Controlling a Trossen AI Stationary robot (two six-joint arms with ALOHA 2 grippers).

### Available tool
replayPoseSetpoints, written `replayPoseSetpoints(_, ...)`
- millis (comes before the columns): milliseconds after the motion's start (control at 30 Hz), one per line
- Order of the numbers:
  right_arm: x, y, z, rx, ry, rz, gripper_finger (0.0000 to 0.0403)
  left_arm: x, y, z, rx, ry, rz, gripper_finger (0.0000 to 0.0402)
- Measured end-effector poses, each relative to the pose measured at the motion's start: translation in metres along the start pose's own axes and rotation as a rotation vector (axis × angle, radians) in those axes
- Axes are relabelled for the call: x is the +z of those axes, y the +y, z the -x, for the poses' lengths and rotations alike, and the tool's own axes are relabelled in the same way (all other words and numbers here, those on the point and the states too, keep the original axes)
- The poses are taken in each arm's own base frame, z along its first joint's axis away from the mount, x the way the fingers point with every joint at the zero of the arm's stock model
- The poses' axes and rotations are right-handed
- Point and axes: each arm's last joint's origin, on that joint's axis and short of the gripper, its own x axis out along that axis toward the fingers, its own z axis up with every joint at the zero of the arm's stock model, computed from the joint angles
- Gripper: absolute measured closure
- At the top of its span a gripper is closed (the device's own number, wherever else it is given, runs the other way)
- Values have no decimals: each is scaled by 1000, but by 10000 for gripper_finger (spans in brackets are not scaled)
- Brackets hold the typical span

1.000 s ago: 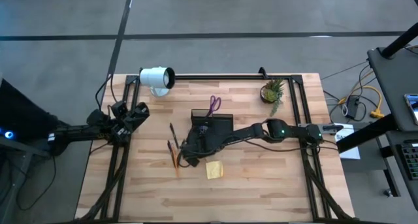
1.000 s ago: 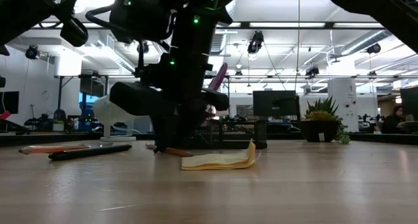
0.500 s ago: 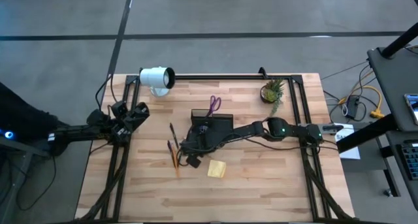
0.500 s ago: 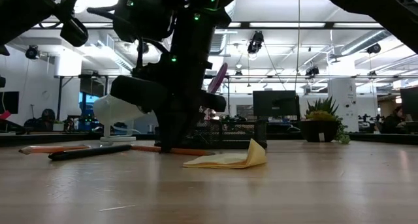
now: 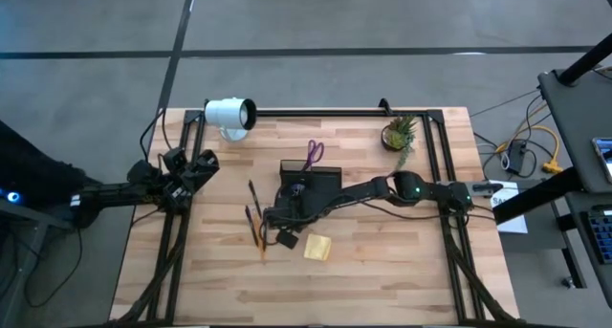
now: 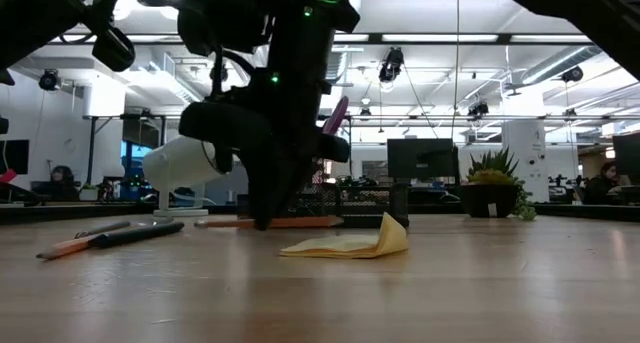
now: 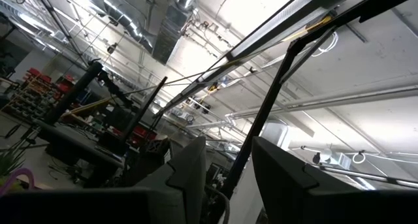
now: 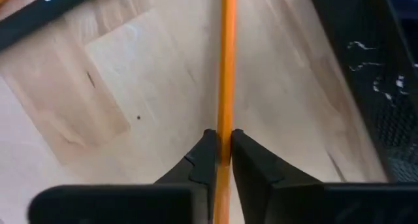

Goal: Pick and place office supplies into organizer
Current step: Put the right orange pencil into the black desk organizer

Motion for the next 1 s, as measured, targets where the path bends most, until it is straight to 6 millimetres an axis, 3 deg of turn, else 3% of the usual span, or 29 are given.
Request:
replayPoseSetpoints(100, 2, 2, 5, 70, 15, 25, 349, 0, 0, 0, 0, 0, 0, 292)
replayPoseSetpoints(267, 6, 0, 16, 71, -19, 60, 388, 0, 0, 0, 0, 0, 0, 292)
replayPoseSetpoints(433, 0, -5, 22, 39, 36, 139, 386, 0, 0, 0, 0, 0, 0, 292)
replayPoseSetpoints(700, -24, 20, 34, 88, 77, 351, 395, 0, 0, 0, 0, 0, 0, 292)
replayPoseSetpoints(1000, -50, 28, 23, 55, 141, 351, 395, 0, 0, 0, 0, 0, 0, 292)
